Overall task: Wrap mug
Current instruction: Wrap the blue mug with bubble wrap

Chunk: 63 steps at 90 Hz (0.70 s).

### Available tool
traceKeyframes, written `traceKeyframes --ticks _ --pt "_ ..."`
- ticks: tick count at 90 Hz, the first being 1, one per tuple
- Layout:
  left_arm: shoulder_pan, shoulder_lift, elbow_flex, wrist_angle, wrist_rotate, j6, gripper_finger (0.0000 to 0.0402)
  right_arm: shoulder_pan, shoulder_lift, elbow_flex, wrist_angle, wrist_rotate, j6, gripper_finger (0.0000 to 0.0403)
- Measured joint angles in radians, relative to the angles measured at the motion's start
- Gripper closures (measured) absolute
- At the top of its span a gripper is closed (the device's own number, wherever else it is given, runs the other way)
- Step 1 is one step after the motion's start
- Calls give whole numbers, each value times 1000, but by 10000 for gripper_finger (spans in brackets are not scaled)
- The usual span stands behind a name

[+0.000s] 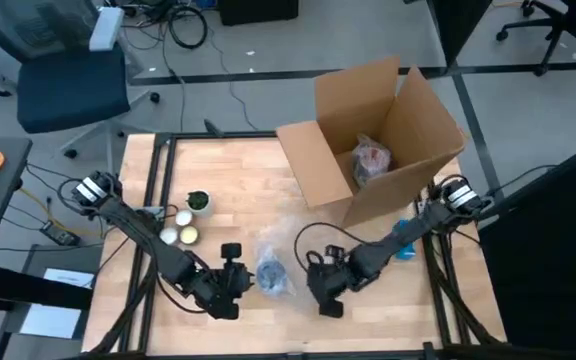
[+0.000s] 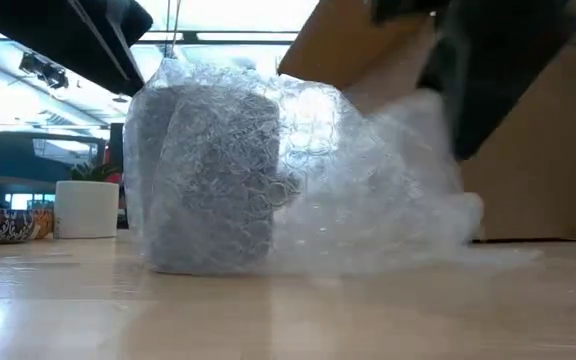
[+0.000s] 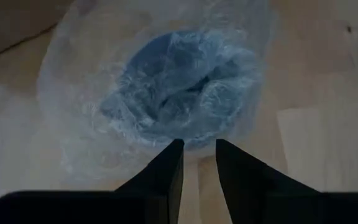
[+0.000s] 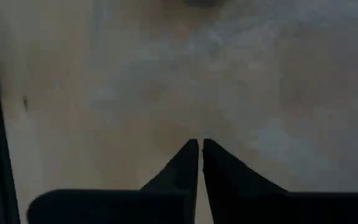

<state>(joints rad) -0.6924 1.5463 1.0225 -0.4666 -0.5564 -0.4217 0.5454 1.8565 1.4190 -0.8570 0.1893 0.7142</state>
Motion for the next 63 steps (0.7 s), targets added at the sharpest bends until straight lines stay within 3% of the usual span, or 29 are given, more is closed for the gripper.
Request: traceKeyframes --ticks 17,42,63 --pt "12 0 0 5 0 2 324 65 1 -8 -206 -1 185 396" --pt "19 0 0 16 0 9 324 -32 2 -166 -128 -52 291 320" --pt "23 0 -1 21 0 70 324 -115 2 -174 -85 -49 317 262"
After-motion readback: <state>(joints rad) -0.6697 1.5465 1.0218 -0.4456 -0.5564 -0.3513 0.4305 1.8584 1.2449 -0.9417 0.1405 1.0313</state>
